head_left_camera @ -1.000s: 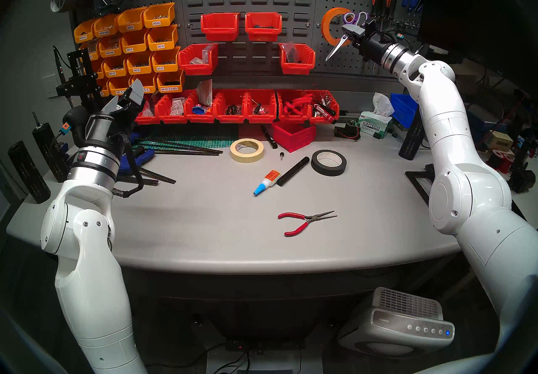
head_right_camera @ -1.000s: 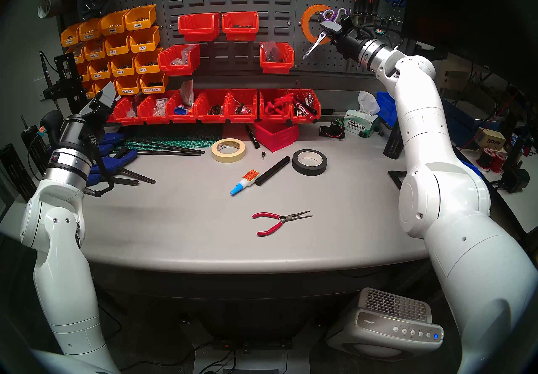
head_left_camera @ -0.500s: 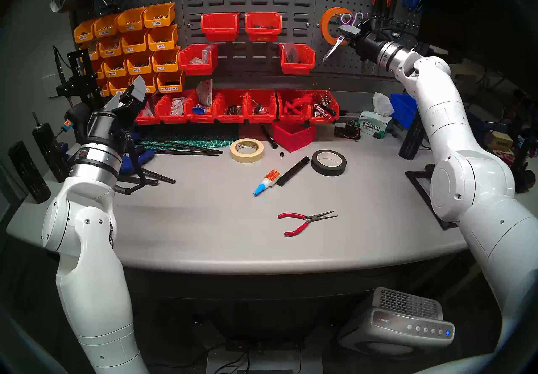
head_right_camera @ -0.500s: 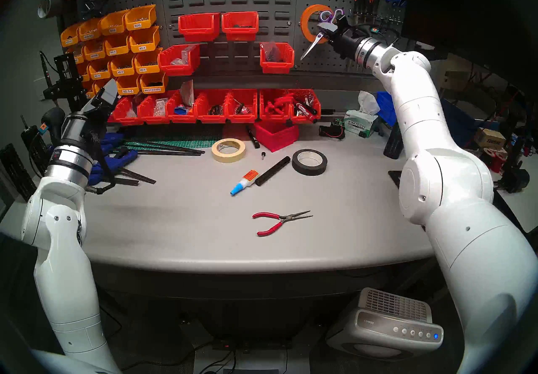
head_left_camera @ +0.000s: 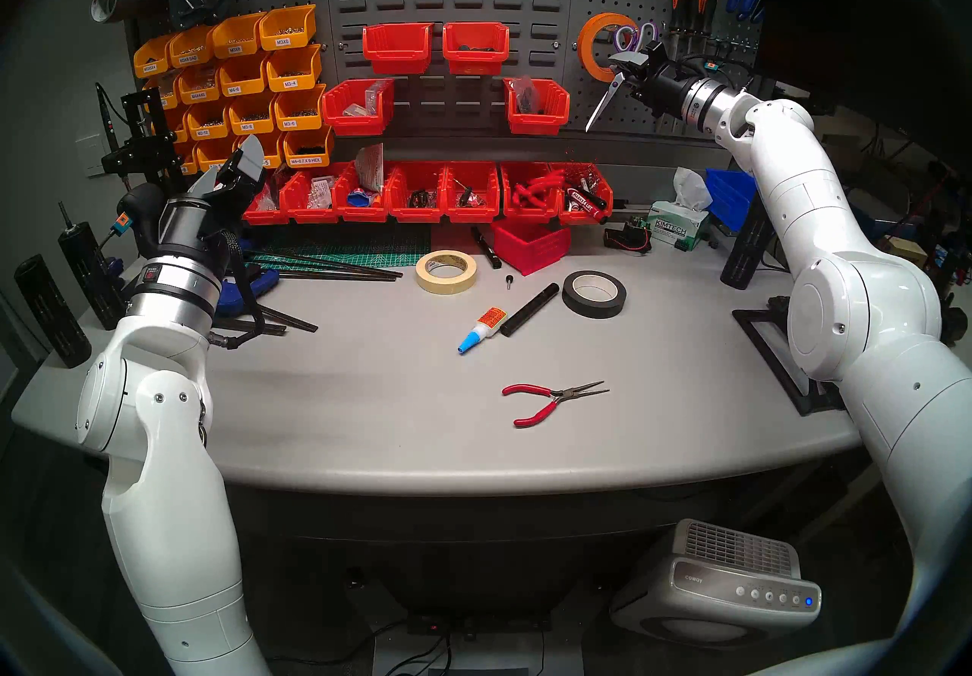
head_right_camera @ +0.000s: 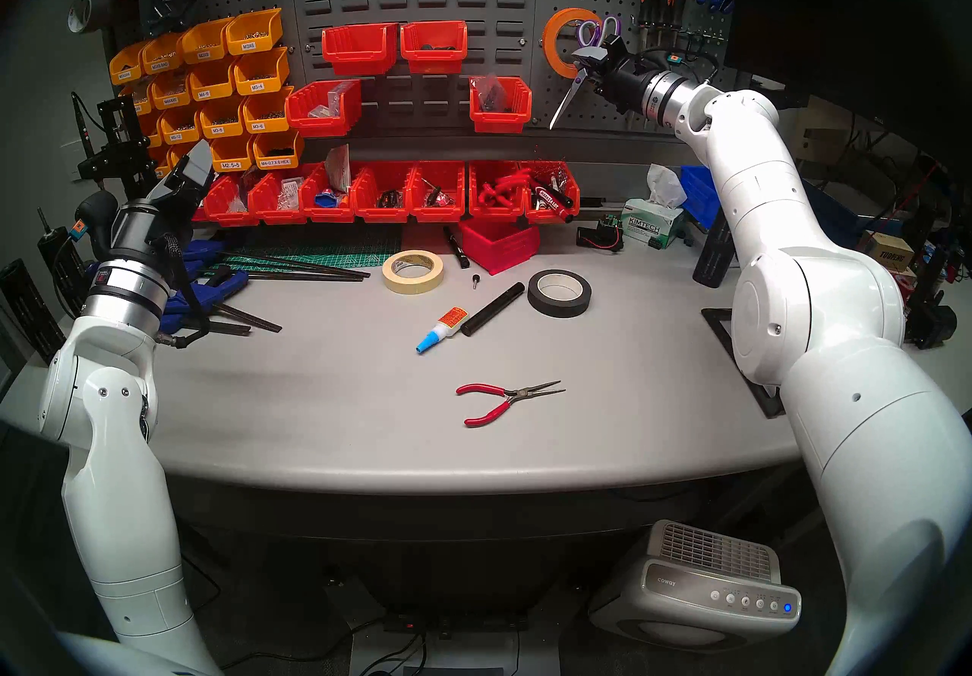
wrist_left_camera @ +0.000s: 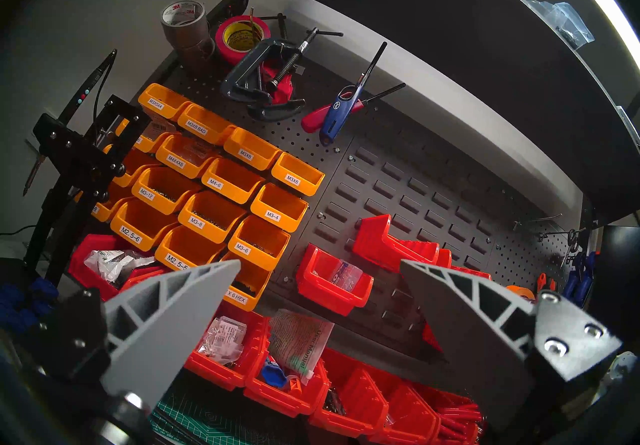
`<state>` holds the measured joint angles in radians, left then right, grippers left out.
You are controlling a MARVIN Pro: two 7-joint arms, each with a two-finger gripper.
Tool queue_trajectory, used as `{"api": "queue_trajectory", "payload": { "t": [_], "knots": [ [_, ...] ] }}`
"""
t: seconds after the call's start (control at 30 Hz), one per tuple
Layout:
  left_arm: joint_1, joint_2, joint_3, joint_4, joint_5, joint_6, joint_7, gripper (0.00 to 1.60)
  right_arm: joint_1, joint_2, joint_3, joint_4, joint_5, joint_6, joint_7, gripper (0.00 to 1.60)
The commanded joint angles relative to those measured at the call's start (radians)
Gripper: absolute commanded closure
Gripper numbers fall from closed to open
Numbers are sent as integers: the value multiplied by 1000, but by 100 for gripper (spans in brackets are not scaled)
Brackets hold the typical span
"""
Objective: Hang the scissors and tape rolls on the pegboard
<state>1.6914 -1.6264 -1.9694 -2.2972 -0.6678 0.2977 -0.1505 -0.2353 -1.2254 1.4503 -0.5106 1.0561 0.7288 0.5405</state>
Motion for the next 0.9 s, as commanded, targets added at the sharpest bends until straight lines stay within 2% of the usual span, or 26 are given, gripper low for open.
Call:
{"api": "queue_trajectory", "payload": {
  "t": [0.0, 0.03, 0.07, 0.1, 0.5, 0.57, 0.87],
  "knots": [
    [-32, -1, 6, -33, -3, -13, 3, 0, 94, 16, -21, 10, -21, -9, 52, 40],
    [-33, -1, 7, -33, -4, -13, 4, 0, 96, 20, -31, 13, -31, -10, 58, 31],
    [-33, -2, 8, -33, -3, -13, 5, 0, 98, 21, -38, 18, -38, -12, 64, 7],
    [-34, -2, 9, -33, -3, -14, 7, 0, 100, 22, -41, 25, -42, -16, 70, 0],
    [-50, 0, 26, -36, -3, -13, 20, 0, 121, 43, -116, 53, -121, -44, 131, 0],
    [-52, 1, 28, -38, -3, -12, 24, 0, 127, 50, -147, 51, -153, -51, 139, 0],
    [-52, 3, 31, -34, -5, -13, 28, 0, 128, 76, -218, 36, -244, -135, 164, 0]
  ]
}}
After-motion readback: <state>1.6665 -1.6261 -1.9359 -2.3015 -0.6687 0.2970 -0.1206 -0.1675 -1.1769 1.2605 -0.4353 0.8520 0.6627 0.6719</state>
